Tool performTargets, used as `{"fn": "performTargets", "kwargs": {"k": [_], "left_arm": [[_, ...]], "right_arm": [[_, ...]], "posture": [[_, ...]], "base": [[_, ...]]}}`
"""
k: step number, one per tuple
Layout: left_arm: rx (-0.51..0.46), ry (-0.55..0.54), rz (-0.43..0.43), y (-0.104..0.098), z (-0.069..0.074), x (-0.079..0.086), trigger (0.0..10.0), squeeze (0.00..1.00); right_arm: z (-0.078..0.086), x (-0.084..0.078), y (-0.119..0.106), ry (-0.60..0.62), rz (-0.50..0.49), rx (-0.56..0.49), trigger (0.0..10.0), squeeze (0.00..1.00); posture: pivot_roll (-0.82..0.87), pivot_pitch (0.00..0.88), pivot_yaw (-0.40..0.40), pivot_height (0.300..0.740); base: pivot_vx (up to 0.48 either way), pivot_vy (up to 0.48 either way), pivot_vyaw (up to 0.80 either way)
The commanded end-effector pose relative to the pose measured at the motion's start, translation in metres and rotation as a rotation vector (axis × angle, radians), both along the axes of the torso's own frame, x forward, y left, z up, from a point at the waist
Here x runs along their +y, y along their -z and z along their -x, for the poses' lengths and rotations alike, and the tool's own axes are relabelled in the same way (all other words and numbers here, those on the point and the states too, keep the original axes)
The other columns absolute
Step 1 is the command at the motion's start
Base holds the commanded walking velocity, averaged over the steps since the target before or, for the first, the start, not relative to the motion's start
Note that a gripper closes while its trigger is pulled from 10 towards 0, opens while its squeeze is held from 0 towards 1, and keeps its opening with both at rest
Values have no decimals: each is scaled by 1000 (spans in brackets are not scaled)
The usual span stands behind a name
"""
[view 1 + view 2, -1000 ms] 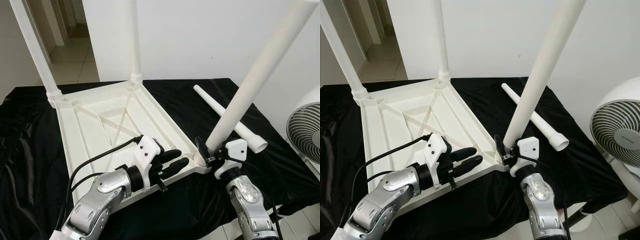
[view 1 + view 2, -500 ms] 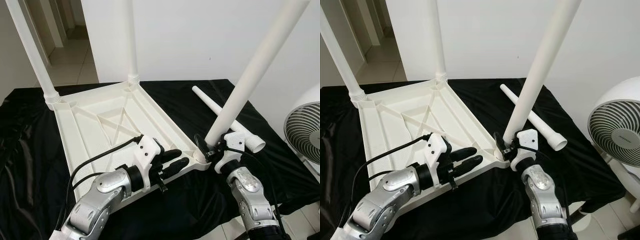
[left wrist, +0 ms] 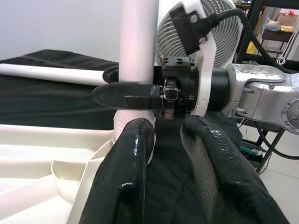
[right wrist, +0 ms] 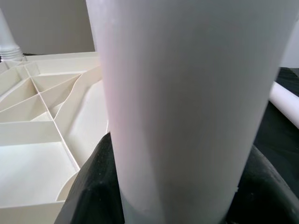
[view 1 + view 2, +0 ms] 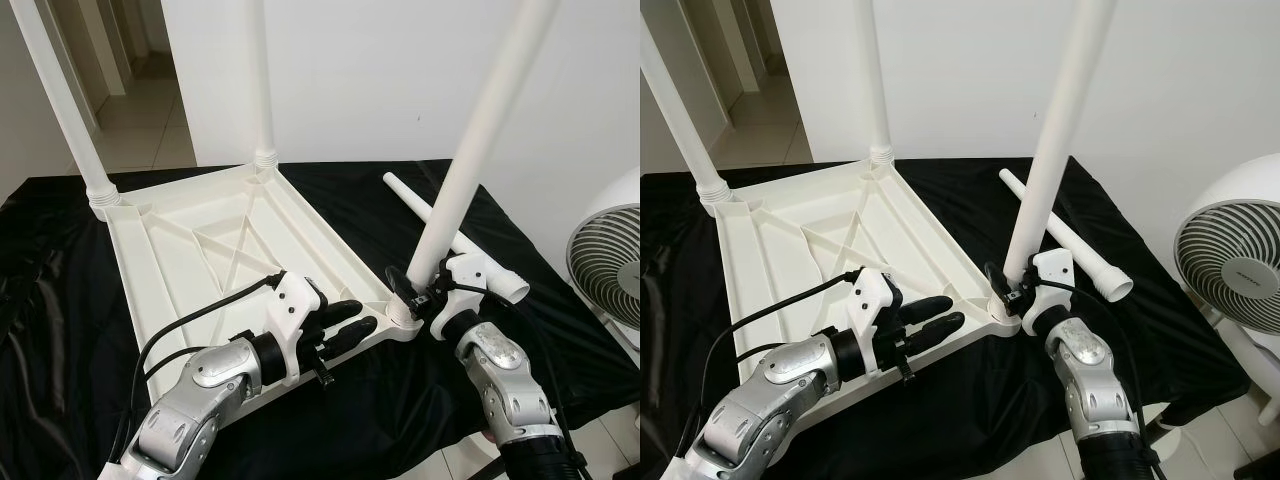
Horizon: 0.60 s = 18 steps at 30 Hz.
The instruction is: Building children table
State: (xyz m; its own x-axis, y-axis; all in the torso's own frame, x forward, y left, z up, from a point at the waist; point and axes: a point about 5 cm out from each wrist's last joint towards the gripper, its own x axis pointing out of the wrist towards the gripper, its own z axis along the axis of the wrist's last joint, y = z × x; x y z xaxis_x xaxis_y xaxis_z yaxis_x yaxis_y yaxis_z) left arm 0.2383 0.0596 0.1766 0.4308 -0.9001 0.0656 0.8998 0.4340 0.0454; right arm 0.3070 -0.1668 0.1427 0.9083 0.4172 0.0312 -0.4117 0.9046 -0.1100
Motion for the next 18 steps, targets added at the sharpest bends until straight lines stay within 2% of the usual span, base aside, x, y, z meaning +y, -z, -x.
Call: {"fn": "performTargets", "kwargs": {"k": [1, 10, 14, 18], "left_arm": [[5, -10, -1, -1, 1, 2, 10000, 0], [6, -19, 4, -1, 1, 2, 10000, 0], [4, -22, 6, -2, 1, 2, 10000, 0], [3, -22, 6, -2, 1, 2, 10000, 0]], "right_arm": [[6, -3, 35, 6, 30, 188, 10000, 0], [6, -3, 39, -18, 40, 225, 10000, 0], [0, -9, 47, 42, -46, 301, 10000, 0], [0, -11, 49, 65, -72, 316, 10000, 0]], "posture": [[39, 15, 15, 740], [41, 19, 9, 740], [40, 19, 9, 740], [40, 19, 9, 740]], "base": [[0, 0, 0], [0, 0, 0], [0, 0, 0], [0, 0, 0]]}}
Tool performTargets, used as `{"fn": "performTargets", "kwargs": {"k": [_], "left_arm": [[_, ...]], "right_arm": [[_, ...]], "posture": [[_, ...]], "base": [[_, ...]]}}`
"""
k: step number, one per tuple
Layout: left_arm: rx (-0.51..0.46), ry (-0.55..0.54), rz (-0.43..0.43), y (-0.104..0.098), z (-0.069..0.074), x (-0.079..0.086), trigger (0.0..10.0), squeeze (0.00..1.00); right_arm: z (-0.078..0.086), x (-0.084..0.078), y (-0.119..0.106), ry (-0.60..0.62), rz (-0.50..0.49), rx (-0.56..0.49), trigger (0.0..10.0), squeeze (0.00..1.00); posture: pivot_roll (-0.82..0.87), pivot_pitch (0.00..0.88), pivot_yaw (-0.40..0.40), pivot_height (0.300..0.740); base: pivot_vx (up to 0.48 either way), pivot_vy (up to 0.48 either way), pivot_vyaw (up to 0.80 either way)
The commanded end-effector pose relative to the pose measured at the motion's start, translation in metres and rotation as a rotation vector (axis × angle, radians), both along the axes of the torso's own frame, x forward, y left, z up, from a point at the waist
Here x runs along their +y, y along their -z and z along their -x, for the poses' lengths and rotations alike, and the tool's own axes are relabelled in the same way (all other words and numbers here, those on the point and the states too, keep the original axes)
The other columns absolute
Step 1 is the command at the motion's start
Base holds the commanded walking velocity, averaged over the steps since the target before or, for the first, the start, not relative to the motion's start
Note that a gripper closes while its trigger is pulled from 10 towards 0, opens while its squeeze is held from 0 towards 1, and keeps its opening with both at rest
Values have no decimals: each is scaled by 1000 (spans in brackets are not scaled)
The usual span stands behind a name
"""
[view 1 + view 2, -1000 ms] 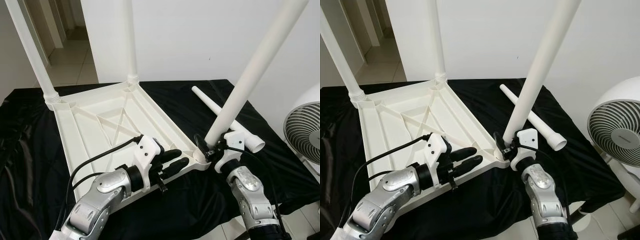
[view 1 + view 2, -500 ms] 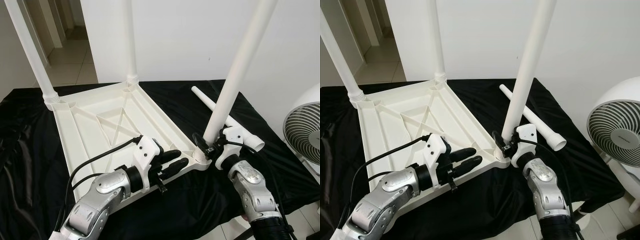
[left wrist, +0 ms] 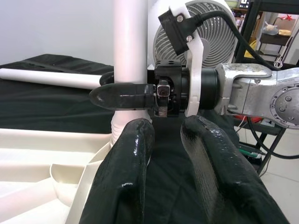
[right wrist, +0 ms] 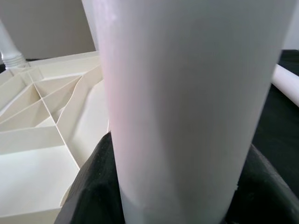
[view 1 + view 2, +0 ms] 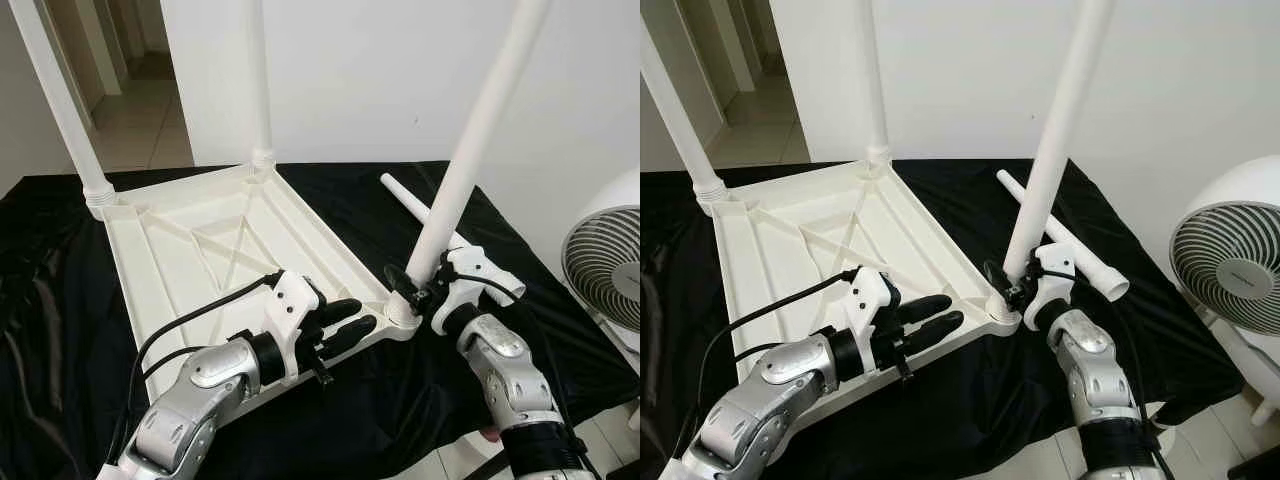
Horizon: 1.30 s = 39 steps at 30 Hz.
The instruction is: Building children table
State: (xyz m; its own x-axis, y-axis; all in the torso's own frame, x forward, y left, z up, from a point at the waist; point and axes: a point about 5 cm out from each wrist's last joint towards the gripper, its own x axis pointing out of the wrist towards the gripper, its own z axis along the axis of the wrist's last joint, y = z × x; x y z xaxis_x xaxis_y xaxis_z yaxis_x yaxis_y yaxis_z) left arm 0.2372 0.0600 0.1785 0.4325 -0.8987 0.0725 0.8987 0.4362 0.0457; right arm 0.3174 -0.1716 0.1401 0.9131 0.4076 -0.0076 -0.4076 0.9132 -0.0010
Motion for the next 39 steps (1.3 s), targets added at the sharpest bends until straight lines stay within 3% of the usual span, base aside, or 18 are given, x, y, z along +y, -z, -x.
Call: {"fn": "performTargets", "kwargs": {"k": [1, 10, 15, 23, 31, 39], "left_arm": [[6, -19, 0, 0, 0, 2, 10000, 0], [4, -23, 3, -1, -1, 2, 10000, 0], [-1, -27, 4, -3, -2, 4, 10000, 0], [-1, -26, 3, -3, -3, 4, 10000, 0], [-2, -33, 8, -5, -4, 5, 10000, 0], [-1, -40, 11, -6, -4, 6, 10000, 0]], "right_arm": [[10, -7, 48, 58, -5, 247, 10000, 0], [16, -8, 53, 92, 6, 225, 10000, 0], [22, -21, 66, 210, -41, 274, 10000, 0], [24, -26, 68, 258, -37, 268, 10000, 0], [27, -9, 63, 128, 179, 160, 10000, 0], [36, 0, 72, 59, 247, 153, 10000, 0]], "posture": [[40, 19, 9, 740], [38, 25, 11, 740], [39, 28, 16, 740], [33, 33, 25, 740], [36, 38, 23, 740], [36, 40, 24, 740]], "base": [[0, 0, 0], [0, 0, 0], [0, 0, 0], [0, 0, 0], [0, 0, 0], [0, 0, 0]]}}
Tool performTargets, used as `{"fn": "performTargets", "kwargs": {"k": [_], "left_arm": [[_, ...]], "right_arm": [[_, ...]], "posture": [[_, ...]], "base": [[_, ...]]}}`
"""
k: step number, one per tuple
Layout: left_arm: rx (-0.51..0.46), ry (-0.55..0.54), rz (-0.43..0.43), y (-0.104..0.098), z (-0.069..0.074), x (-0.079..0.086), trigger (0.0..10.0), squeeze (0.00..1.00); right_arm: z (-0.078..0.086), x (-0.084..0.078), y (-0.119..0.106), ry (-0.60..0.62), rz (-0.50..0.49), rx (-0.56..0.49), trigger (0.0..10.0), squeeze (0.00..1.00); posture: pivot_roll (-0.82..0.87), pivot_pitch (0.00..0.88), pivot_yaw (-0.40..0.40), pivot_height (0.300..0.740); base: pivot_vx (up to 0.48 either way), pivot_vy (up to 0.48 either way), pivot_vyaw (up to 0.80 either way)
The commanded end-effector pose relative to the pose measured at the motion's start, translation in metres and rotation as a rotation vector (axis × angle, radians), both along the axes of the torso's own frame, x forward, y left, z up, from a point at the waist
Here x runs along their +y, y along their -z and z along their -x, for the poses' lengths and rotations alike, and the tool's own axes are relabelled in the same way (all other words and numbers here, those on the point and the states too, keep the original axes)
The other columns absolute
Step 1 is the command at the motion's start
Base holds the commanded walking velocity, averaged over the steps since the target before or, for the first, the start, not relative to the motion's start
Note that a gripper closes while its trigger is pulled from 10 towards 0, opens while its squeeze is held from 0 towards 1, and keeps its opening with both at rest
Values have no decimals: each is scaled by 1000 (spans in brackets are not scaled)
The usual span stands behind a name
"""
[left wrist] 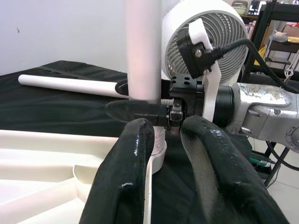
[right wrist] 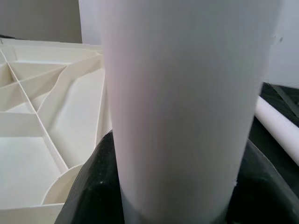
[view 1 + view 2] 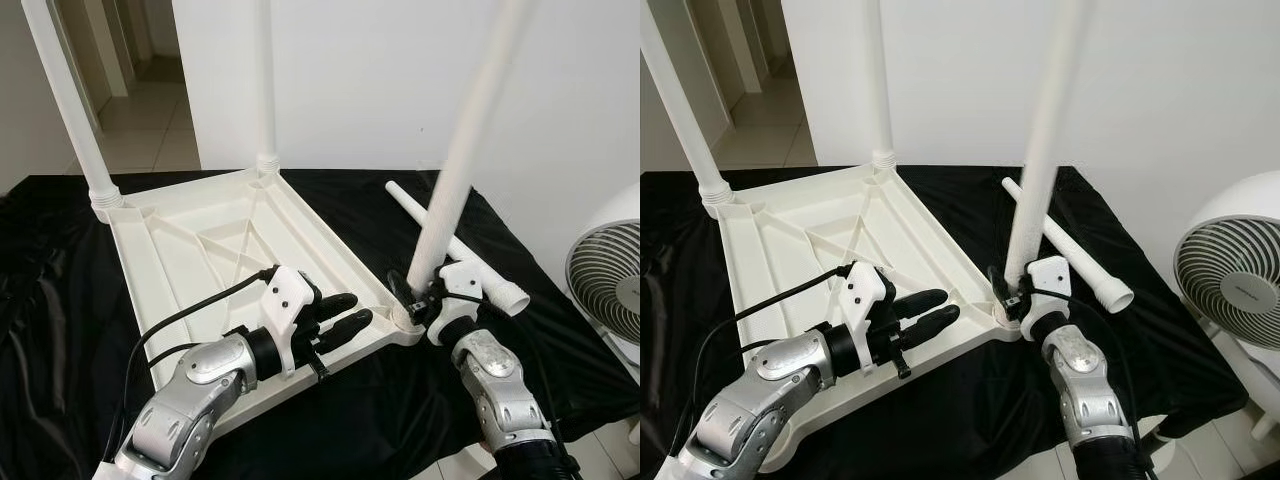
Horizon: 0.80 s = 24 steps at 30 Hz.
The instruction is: Building children table
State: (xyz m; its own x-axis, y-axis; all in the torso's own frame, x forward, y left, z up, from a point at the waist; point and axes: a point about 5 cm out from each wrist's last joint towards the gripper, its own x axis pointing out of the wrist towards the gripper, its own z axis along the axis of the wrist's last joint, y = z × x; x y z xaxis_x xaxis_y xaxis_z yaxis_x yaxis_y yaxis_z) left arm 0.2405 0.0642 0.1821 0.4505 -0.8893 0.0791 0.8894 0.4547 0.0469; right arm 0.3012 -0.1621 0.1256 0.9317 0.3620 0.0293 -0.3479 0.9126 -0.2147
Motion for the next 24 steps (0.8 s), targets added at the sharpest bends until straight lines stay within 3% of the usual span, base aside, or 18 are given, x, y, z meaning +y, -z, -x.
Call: {"fn": "performTargets", "kwargs": {"k": [1, 10, 16, 18, 21, 24], "left_arm": [[3, -20, 6, -2, -1, 2, 10000, 0], [4, -12, 4, -2, -1, 2, 10000, 0], [2, -9, 4, -4, -2, 3, 10000, 0], [2, -9, 4, -4, -2, 3, 10000, 0], [2, -8, 2, -4, -2, 3, 10000, 0], [2, -7, 2, -5, -2, 4, 10000, 0]], "right_arm": [[22, -10, 59, 34, 61, 267, 10000, 0], [30, -6, 53, -36, 97, 189, 10000, 0], [32, -8, 51, -25, 43, 172, 10000, 0], [33, -10, 51, -18, 8, 164, 10000, 0], [43, -18, 53, 38, -141, 126, 10000, 0], [46, -23, 55, 81, -167, 103, 10000, 0]], "posture": [[36, 40, 24, 740], [26, 44, 37, 740], [27, 44, 39, 740], [27, 44, 39, 740], [29, 47, 44, 740], [31, 48, 48, 740]], "base": [[0, 0, 0], [0, 0, 0], [0, 0, 0], [0, 0, 0], [0, 0, 0], [0, 0, 0]]}}
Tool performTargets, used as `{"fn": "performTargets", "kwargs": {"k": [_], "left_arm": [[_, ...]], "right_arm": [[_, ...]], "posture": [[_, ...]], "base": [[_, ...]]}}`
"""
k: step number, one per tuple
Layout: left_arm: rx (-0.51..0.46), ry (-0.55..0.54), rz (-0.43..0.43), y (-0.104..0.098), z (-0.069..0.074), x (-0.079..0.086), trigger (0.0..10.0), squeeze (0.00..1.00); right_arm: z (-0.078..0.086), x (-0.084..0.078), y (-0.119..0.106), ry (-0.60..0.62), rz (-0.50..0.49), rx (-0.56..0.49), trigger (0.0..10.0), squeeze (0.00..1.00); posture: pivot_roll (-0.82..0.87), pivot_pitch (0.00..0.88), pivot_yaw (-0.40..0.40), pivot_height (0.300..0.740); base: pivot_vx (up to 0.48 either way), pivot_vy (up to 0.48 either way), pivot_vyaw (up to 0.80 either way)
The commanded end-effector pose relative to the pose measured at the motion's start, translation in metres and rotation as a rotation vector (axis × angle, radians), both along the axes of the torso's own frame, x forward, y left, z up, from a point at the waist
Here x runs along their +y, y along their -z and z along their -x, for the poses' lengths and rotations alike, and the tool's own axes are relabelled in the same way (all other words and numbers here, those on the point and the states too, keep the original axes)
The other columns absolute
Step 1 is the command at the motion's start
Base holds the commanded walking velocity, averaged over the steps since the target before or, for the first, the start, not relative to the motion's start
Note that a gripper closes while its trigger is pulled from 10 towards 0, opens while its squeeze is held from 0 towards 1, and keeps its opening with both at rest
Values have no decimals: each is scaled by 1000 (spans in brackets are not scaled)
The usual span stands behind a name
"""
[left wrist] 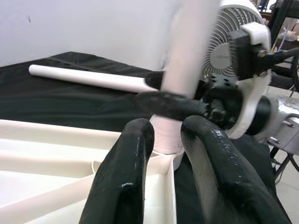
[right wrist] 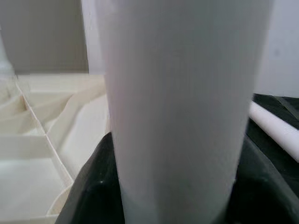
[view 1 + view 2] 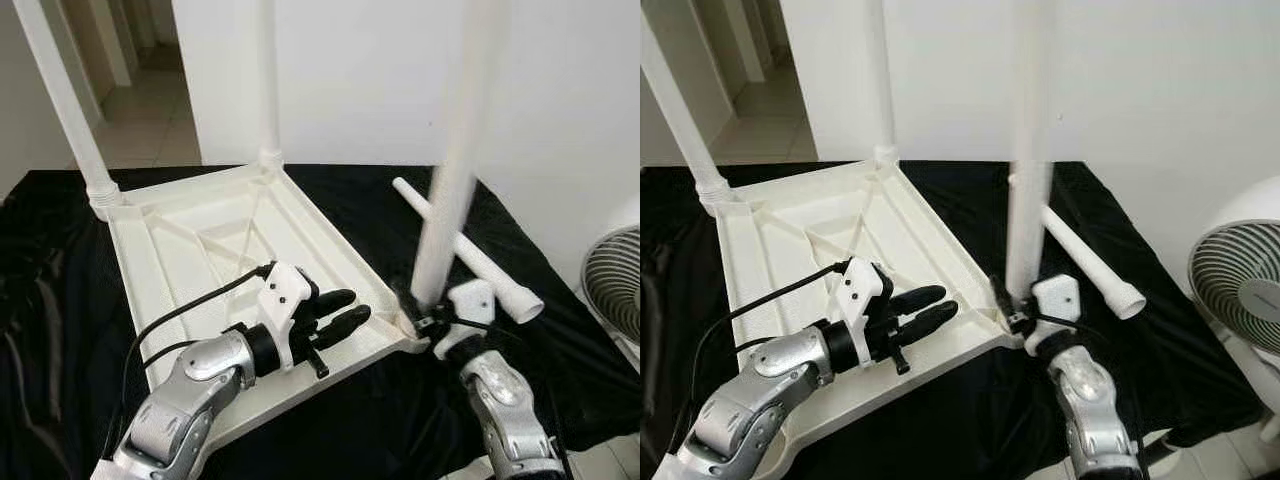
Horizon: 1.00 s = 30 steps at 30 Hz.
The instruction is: Building children table
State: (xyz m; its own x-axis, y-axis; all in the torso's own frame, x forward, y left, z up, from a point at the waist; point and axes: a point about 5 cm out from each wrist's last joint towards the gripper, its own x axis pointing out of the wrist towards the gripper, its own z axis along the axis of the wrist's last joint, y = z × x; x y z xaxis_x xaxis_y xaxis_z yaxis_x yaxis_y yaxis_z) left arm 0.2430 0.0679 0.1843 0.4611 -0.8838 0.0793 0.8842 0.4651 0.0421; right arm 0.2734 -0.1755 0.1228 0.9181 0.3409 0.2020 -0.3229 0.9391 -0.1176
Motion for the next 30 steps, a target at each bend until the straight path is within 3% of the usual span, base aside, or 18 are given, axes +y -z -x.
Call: {"fn": "performTargets", "kwargs": {"k": [1, 13, 20, 24, 27, 30], "left_arm": [[-3, 5, -1, -3, 1, 0, 10000, 0], [-5, 7, -2, -4, 0, 0, 10000, 0], [-7, 7, -3, -5, 0, 1, 10000, 0], [-8, 8, -3, -5, 0, 1, 10000, 0], [-10, 9, -4, -6, -1, 1, 10000, 0], [-11, 9, -4, -6, 0, 1, 10000, 0]], "right_arm": [[18, -12, 54, 79, -36, 246, 10000, 0], [21, -18, 62, 117, -68, 275, 10000, 0], [13, -20, 66, 109, -79, 332, 10000, 0], [8, -21, 69, 110, -51, 383, 10000, 0], [0, -22, 76, 88, 53, 474, 10000, 0], [-2, -23, 76, 84, 50, 488, 10000, 0]], "posture": [[31, 48, 49, 740], [33, 48, 50, 740], [35, 46, 52, 740], [32, 44, 53, 740], [36, 46, 49, 740], [36, 46, 49, 740]], "base": [[0, 0, 0], [0, 0, 0], [0, 0, 0], [0, 0, 0], [0, 0, 0], [0, 0, 0]]}}
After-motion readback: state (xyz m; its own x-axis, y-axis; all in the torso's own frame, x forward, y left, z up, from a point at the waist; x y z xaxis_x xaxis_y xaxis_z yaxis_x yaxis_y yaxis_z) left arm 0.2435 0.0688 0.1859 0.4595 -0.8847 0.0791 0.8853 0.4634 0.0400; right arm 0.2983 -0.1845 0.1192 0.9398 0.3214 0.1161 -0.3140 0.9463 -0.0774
